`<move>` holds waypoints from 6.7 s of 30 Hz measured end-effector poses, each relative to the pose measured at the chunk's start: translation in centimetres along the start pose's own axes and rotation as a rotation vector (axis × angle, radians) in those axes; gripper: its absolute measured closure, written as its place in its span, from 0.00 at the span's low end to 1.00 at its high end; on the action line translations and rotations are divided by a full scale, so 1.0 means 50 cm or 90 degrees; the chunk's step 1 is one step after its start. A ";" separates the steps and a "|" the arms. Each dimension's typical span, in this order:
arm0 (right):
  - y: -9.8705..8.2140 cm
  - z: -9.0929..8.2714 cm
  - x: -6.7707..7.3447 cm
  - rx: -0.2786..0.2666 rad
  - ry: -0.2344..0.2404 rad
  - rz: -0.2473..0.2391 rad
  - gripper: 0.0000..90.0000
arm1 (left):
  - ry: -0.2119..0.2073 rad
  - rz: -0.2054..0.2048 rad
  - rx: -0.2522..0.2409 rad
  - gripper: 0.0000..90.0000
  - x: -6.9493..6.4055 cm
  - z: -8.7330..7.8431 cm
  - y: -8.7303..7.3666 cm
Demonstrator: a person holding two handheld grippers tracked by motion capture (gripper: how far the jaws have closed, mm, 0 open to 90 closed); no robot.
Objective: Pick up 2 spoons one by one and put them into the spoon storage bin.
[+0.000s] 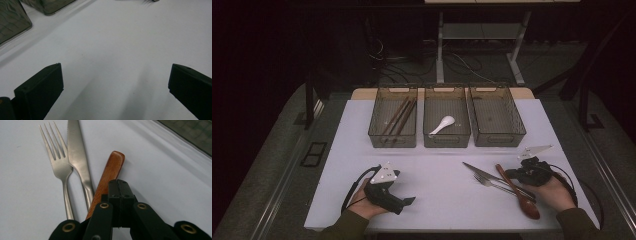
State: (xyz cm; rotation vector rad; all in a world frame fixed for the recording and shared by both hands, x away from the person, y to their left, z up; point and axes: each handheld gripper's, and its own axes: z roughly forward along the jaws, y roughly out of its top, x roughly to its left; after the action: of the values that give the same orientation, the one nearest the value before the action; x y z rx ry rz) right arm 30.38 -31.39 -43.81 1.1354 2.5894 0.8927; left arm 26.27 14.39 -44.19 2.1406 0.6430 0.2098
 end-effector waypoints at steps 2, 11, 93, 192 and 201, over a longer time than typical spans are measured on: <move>0.004 0.004 0.003 -0.001 0.008 -0.001 1.00 | 0.000 0.000 0.000 0.00 0.000 0.000 0.000; 0.013 0.010 0.022 -0.005 0.032 -0.015 1.00 | -0.001 0.001 0.002 0.00 0.000 0.001 0.000; -0.150 -0.109 0.042 0.020 0.147 -0.087 0.80 | -0.001 -0.004 0.010 0.00 0.000 0.004 -0.003; 0.262 -0.002 0.016 -0.218 -0.021 0.022 0.93 | -0.016 0.001 -0.007 0.00 -0.005 0.002 0.001; 0.318 0.039 0.008 -0.211 -0.033 0.045 0.93 | -0.013 -0.011 -0.019 0.00 -0.005 0.002 0.001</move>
State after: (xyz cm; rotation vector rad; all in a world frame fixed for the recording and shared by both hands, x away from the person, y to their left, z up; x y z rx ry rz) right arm 40.55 -21.78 -35.99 1.1406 2.2610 1.2338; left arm 26.12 14.17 -44.19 2.1054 0.6424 0.1876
